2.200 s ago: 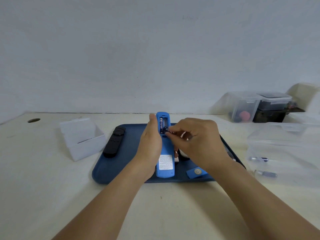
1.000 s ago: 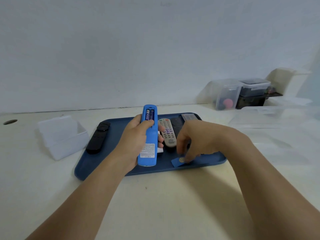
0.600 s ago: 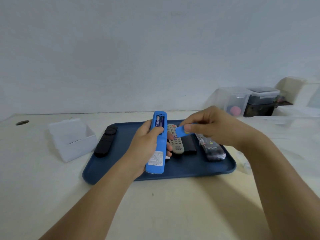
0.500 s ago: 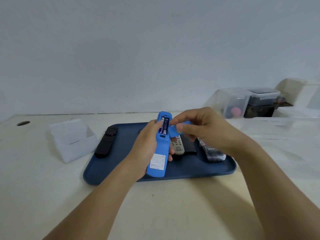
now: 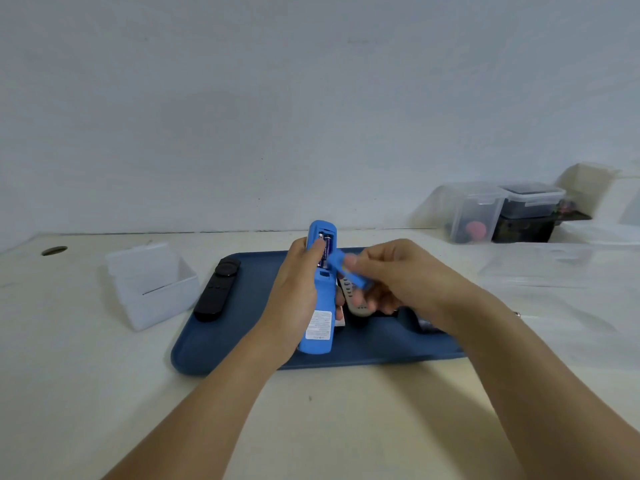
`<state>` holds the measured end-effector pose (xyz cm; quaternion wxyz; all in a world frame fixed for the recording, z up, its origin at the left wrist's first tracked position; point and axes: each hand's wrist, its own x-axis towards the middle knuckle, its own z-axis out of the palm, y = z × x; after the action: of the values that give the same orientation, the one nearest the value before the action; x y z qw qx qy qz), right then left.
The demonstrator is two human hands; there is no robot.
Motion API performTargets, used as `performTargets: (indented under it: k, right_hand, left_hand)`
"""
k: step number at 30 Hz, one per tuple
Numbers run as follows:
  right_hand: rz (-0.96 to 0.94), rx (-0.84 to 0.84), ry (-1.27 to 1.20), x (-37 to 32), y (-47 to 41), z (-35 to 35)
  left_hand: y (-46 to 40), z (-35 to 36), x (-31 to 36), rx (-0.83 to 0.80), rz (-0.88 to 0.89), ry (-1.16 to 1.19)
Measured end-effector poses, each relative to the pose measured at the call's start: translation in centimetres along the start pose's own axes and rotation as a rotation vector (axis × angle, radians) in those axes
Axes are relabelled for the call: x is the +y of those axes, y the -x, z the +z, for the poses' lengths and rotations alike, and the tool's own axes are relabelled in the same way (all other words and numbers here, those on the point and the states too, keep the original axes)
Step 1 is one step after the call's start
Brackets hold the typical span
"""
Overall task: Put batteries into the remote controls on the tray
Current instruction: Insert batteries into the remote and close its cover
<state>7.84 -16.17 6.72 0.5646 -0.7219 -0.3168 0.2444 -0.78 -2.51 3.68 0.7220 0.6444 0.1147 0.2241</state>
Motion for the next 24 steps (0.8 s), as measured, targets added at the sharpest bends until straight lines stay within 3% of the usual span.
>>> performTargets:
  k: [2, 4, 12, 24]
  right_hand:
    - [0.045, -0.021, -0.341, -0.2, 0.0, 0.6]
    - [0.066, -0.045, -0.444, -0.2, 0.0, 1.3]
    - [0.059, -0.041, -0.459, 0.2, 0.0, 1.7]
    - [0.172, 0.017, -0.309, 0.4, -0.4, 0.3]
  left_hand:
    - [0.2, 0.1, -0.1, -0.05, 0.07, -0.038]
    - [0.4, 0.3, -0.3, -0.108, 0.127, -0.063]
    - [0.3, 0.1, -0.9, -0.208, 0.24, -0.21]
    - [0.3, -0.3, -0.9, -0.286, 0.232, -0.27]
